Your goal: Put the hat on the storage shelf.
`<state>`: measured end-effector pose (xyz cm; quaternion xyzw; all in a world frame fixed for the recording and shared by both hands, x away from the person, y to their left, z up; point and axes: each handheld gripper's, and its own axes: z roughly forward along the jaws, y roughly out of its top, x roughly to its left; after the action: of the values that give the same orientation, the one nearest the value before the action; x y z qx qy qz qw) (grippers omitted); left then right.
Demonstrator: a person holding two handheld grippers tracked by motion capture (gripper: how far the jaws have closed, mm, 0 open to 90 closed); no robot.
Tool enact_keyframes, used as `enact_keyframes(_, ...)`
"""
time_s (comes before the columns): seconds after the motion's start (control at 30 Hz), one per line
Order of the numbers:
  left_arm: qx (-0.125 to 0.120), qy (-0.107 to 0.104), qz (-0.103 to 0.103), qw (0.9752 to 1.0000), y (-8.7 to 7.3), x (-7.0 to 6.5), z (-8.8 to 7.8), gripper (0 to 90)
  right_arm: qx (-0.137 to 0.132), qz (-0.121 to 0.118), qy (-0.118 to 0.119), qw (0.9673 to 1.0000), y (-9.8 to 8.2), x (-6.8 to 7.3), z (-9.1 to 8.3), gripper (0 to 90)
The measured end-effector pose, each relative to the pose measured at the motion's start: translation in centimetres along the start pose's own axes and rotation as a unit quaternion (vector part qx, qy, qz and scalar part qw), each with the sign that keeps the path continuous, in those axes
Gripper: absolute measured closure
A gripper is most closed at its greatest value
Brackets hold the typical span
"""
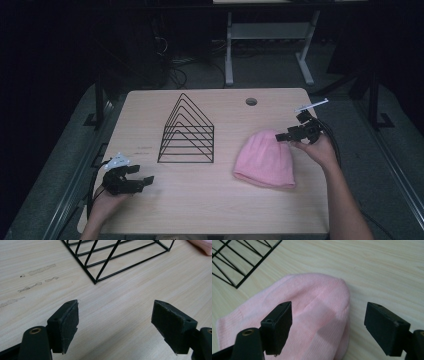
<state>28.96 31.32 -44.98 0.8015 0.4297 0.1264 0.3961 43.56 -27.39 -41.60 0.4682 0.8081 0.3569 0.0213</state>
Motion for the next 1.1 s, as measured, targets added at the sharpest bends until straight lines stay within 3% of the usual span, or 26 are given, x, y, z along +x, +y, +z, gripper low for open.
enact_keyframes(0.2,-0.004,0.004,-0.002,1.0,0.0,0.2,-0.1,21.8,0.017,0.008,0.007,0.9998,1.0,-0.8,1.8,24.1)
enact_keyframes(0.53,-0.001,0.005,0.001,1.0,-0.1,0.3,-0.2,21.8,0.04,0.029,0.011,0.9987,0.8,-1.6,3.7,31.8)
enact_keyframes(0.87,-0.004,0.006,-0.003,1.0,-0.2,0.4,-0.4,21.8,0.058,0.047,0.027,0.9969,0.3,-2.0,5.0,45.4)
enact_keyframes(1.1,-0.003,0.005,-0.005,1.0,-0.3,0.6,-0.4,21.8,0.05,0.053,0.044,0.9963,0.0,-2.1,5.1,55.7)
